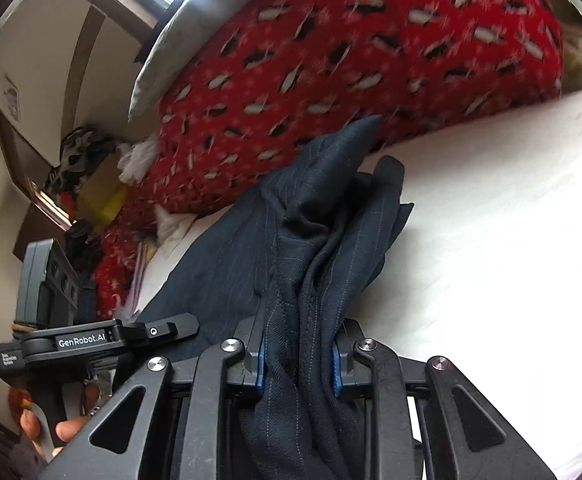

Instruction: Fold large clothes

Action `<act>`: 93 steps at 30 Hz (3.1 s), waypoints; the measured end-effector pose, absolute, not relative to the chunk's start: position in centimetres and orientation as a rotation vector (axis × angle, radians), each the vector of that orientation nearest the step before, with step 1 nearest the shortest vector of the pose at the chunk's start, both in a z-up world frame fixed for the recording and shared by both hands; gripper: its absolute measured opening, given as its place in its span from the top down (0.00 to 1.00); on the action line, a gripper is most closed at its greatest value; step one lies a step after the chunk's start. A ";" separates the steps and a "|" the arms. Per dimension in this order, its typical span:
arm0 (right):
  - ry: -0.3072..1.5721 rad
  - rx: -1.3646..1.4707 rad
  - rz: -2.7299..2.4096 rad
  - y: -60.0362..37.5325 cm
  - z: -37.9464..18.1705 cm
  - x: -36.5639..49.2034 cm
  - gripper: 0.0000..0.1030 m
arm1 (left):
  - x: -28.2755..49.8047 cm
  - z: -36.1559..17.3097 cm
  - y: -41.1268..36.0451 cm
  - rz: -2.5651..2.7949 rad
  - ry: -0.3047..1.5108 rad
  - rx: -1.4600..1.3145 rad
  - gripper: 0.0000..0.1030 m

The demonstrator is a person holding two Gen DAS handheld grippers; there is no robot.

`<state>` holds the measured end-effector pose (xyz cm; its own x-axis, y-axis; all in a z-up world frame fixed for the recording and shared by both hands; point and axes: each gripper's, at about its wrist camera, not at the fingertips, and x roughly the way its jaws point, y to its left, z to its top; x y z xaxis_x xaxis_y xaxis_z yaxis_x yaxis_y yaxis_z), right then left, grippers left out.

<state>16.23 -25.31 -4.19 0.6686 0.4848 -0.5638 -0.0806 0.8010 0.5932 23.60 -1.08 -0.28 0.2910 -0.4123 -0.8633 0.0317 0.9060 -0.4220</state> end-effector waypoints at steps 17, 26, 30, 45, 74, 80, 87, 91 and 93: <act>0.722 0.435 0.210 -22.4 -1.7 16.2 0.65 | 23.9 -0.3 -1.9 -0.250 1.129 -0.176 0.56; 0.890 0.278 0.105 -21.6 -8.1 21.1 0.94 | 24.7 -4.4 -4.2 -0.165 1.117 -0.024 0.38; 0.911 0.222 0.086 -20.6 -7.0 20.5 0.89 | 24.1 -3.7 -4.1 -0.155 1.118 -0.003 0.38; 0.952 0.165 0.045 -20.5 -6.2 7.1 0.66 | 12.9 -1.3 -2.3 -0.167 1.163 0.025 0.38; 0.927 0.011 -0.154 -19.4 -2.1 -4.0 0.14 | 3.5 -1.4 0.8 -0.109 1.106 0.163 0.37; 0.865 0.012 -0.151 -19.3 -1.1 -4.3 0.09 | 3.1 -1.5 0.7 -0.109 1.101 0.178 0.37; 0.841 0.000 -0.152 -19.5 -1.0 -4.2 0.01 | 3.0 -1.7 0.5 -0.115 1.111 0.179 0.37; 0.824 -0.018 -0.153 -19.4 -1.0 -4.3 0.01 | 3.1 -1.7 0.6 -0.110 1.107 0.179 0.37; 0.823 -0.025 -0.155 -19.5 -1.0 -4.3 0.01 | 3.1 -1.8 0.8 -0.105 1.105 0.181 0.37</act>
